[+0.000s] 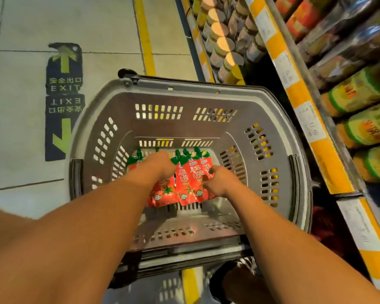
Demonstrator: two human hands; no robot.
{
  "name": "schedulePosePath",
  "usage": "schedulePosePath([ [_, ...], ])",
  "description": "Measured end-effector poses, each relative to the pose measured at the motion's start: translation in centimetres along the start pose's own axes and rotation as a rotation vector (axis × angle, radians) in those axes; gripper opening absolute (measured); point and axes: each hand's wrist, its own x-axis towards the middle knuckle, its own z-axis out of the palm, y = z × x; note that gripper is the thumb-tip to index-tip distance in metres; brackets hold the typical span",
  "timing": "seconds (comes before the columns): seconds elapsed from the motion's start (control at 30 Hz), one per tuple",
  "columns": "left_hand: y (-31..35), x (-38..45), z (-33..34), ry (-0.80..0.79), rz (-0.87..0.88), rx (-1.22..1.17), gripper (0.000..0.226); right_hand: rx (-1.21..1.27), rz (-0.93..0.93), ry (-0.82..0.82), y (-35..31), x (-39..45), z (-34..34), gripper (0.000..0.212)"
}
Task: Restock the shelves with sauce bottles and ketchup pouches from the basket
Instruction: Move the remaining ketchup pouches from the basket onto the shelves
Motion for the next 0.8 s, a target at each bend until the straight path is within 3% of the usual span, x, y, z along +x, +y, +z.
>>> schedulePosePath([
  [0.1,-0.9,1.6,2.0,0.004,-0.055,-0.018,0.013,0.014,0.022,-0.037,0.4,2.0,0.3,0.050],
  [0.17,-1.3,2.5,3.1,-0.027,-0.115,-0.013,0.017,0.009,0.022,-0.059,0.5,3.4,0.6,0.041],
  [0.33,-2.7,4.2,6.0,-0.028,-0.287,-0.001,0.067,-0.009,-0.001,-0.112,0.4,6.0,1.6,0.024],
  [0.4,-3.0,4.7,6.9,-0.004,-0.299,0.018,0.053,-0.015,-0.006,-0.156,0.5,6.9,2.0,0.023],
  [0.63,-3.8,5.2,9.1,-0.012,-0.412,-0.046,0.046,0.054,0.103,-0.196,0.9,8.9,2.6,0.046],
  [0.73,-3.6,5.3,10.1,0.003,-0.394,-0.063,0.041,0.129,0.212,-0.186,0.9,9.5,2.9,0.078],
  [0.8,-3.3,5.3,10.4,0.040,-0.401,-0.109,0.038,0.163,0.238,-0.158,0.8,9.9,3.0,0.088],
])
